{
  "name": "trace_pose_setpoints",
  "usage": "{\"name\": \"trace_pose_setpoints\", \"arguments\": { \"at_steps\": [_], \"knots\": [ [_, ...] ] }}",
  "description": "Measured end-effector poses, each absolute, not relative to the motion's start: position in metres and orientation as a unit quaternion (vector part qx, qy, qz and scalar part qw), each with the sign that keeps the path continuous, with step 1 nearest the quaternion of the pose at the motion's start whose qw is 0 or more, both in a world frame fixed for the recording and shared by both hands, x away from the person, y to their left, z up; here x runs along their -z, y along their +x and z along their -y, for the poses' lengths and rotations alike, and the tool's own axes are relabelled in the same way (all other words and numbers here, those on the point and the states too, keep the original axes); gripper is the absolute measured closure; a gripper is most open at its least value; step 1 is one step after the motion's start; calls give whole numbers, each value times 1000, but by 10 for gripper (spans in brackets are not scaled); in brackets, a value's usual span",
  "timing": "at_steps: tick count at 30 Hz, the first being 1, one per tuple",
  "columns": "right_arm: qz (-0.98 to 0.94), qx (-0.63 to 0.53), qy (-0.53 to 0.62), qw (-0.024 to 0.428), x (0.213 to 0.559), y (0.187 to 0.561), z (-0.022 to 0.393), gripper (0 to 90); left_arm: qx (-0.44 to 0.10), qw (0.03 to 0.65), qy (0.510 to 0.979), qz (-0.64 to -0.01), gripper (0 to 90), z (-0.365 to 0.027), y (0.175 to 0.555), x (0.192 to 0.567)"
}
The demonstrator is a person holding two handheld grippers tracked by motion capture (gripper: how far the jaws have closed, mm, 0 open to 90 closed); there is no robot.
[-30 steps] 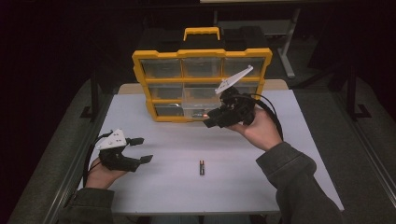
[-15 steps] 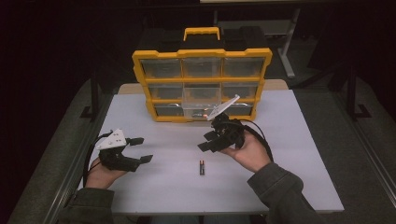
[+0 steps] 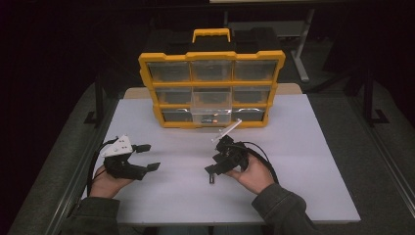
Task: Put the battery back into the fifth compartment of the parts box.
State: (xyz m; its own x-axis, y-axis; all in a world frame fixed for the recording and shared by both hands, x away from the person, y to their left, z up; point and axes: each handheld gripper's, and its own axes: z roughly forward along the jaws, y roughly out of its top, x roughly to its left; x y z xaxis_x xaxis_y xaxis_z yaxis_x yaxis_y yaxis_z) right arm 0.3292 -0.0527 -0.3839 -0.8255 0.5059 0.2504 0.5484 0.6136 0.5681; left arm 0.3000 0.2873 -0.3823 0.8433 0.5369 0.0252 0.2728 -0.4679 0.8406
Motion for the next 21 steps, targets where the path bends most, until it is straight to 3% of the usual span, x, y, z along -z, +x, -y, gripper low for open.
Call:
{"name": "trace_pose_setpoints", "arguments": {
  "at_steps": [21],
  "knots": [
    [904, 280, -320, 38, 423, 329, 37, 502, -144, 456, 845, -239, 262, -287, 300, 383]
  ]
}}
